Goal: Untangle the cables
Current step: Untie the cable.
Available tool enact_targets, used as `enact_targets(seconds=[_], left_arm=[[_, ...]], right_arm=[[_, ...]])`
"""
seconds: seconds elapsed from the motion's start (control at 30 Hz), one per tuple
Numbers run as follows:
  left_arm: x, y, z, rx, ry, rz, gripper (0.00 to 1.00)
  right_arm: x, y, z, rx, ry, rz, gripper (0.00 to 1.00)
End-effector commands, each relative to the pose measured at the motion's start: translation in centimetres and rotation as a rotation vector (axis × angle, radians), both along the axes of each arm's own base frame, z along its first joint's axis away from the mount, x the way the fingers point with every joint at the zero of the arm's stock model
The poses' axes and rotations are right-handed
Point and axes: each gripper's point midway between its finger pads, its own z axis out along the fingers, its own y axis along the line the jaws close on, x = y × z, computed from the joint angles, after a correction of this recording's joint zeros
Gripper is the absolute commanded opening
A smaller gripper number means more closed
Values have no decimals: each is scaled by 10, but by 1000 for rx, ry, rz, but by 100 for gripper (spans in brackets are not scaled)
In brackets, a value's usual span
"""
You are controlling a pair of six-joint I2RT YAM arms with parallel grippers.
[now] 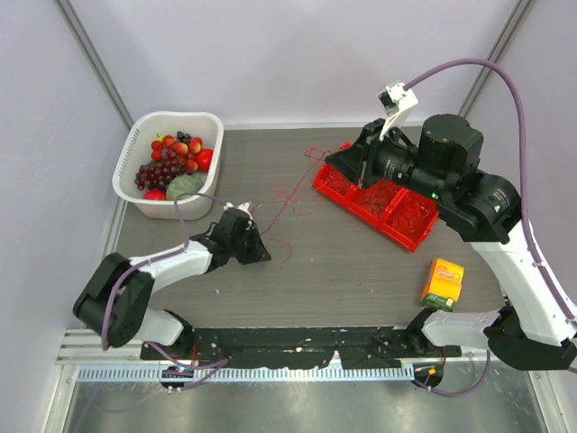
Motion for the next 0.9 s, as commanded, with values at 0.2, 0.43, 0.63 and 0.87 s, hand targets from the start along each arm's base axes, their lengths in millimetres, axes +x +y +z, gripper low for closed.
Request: enact_targets(seconds=[0.2,0.43,0.63,0.87], left_arm=[[-1,90,147,104,-389,268,0],[-28,125,280,66,-662,289,0],[-42,94,343,-70,-700,125,0],[-54,74,380,-171,-735,20,0]], right_arm=[[31,-32,-119,-230,127,-238,15],[21,-26,-290,-398,402,-220,26],[-5,29,-291,-242,393,58,54],[-12,65,-216,-81,224,157,59]])
